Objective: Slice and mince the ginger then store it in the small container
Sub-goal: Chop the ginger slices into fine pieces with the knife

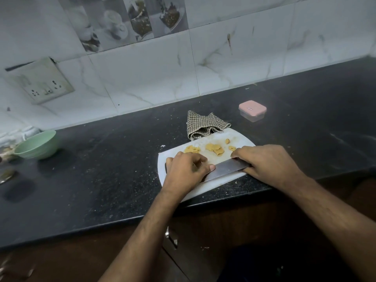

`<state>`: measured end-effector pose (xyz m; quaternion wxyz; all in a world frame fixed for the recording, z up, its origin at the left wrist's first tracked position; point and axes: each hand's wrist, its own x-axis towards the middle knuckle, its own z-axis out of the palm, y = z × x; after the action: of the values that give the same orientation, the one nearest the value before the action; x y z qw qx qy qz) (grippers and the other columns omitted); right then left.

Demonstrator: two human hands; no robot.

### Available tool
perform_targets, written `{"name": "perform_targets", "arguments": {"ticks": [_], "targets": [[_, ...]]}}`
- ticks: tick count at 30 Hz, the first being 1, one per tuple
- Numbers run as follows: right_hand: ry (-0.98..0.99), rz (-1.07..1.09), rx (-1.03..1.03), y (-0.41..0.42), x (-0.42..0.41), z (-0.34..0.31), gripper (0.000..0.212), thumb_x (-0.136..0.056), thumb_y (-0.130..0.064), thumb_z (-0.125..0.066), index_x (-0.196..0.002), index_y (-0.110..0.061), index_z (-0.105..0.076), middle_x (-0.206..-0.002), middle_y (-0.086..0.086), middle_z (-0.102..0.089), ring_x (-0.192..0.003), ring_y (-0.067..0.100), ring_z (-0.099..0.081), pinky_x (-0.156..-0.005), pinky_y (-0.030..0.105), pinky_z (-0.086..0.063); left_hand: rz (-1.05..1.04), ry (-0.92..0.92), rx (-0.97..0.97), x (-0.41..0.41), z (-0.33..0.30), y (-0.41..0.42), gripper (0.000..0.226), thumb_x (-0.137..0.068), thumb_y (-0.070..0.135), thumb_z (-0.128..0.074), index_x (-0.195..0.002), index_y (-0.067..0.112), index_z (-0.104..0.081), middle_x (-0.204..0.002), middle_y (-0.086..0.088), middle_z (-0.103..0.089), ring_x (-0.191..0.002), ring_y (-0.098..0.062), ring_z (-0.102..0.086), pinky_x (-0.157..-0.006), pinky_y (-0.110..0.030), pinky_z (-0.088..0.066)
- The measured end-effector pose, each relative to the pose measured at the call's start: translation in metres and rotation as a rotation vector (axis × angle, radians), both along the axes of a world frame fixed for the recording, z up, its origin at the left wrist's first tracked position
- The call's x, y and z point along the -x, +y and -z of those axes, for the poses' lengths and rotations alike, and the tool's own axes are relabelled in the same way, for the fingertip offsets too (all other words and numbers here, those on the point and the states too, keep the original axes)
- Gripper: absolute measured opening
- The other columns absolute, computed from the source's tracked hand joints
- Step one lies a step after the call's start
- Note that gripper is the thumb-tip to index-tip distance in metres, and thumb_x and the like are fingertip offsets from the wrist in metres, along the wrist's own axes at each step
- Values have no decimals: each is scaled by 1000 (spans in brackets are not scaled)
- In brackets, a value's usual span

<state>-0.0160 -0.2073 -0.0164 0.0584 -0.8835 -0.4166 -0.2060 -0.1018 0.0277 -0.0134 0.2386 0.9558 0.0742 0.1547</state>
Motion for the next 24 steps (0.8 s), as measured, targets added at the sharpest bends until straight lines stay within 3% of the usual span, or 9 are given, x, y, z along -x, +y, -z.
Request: {"name": "perform_targets", "arguments": {"ticks": [2,6,9,13,18,20,22,24], "targets": [[31,-3,-8,0,-1,1,38,-77,-38,-79,-112,-39,-64,-99,-22,-69,-86,5,-68,-58,27,-52,-7,31,70,-6,-4,5,18,-82,53,-78,-80,35,-77,-66,21,-67,-80,-4,-59,-94,-46,-45],[48,-13,-45,0,-4,1,38,-77,-38,-79,-111,-39,-63,-98,-23,-69,-84,4,-68,-58,26,-51,10,51,125,-10,-8,14,14,-83,39,-82,-75,29,-76,-60,18,-67,-58,0,-55,-91,-50,-53],[57,-7,-55,0,-4,2,37,-78,-40,-79,-111,-40,-62,-96,-25,-68,-81,3,-66,-56,25,-47,-28,-32,44,-15,-11,20,13,-84,37,-81,-74,32,-75,-67,18,-67,-72,-2,-57,-96,-48,-49],[88,-10,-83,0,-6,4,38,-77,-40,-79,-112,-40,-62,-95,-25,-68,-79,3,-66,-57,26,-50,-73,-128,98,-24,-12,34,18,-80,35,-84,-72,39,-69,-74,21,-67,-85,-12,-63,-93,-53,-50],[104,-17,-95,0,-7,4,36,-78,-39,-78,-110,-41,-62,-93,-26,-67,-77,2,-65,-55,23,-44,89,-30,45,-15,-9,38,10,-92,30,-73,-83,33,-77,-88,21,-72,-94,-3,-63,-104,-50,-43],[100,-20,-108,-1,-8,4,35,-77,-38,-79,-108,-41,-63,-91,-26,-67,-75,2,-64,-54,22,-42,184,4,77,-7,-6,43,4,-93,33,-74,-91,34,-78,-97,17,-68,-100,-3,-57,-98,-40,-45],[110,-17,-111,-2,-8,5,35,-78,-38,-79,-108,-41,-62,-91,-26,-67,-75,2,-64,-55,24,-45,227,15,105,-2,-3,49,14,-86,38,-80,-100,38,-78,-100,15,-60,-102,-4,-53,-90,-32,-43],[117,-12,-107,-3,-7,5,35,-78,-38,-78,-109,-42,-63,-92,-26,-67,-76,2,-65,-55,24,-46,223,18,91,-2,0,53,23,-79,40,-85,-101,41,-77,-98,16,-56,-102,-3,-52,-95,-36,-43]]}}
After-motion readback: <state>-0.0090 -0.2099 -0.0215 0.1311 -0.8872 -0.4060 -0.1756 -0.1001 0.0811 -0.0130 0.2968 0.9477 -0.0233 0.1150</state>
